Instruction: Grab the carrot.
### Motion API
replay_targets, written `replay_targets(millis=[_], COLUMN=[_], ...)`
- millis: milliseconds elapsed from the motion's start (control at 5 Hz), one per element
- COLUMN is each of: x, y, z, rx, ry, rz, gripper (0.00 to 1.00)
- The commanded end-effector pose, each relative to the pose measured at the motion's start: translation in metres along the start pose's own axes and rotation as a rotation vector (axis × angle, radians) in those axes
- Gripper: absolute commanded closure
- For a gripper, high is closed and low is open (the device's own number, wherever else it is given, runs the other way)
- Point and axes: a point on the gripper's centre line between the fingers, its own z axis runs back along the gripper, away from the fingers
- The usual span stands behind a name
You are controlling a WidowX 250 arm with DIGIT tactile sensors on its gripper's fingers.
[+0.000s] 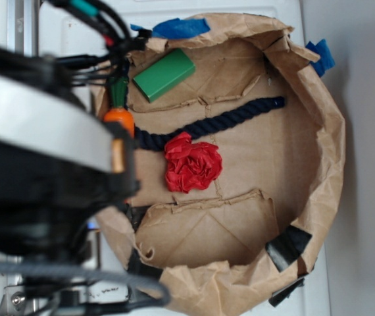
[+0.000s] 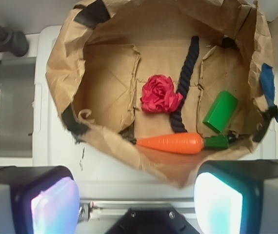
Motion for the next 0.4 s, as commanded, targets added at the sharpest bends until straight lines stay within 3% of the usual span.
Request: replay_targets(millis=[0,200], x=[0.033,0.042], y=[0.026,0.039], z=[-0.017,-0.043], rx=[0.015,0.026], ry=[0.002,0.019], rz=[0.118,0.167], gripper=[0.0,0.0])
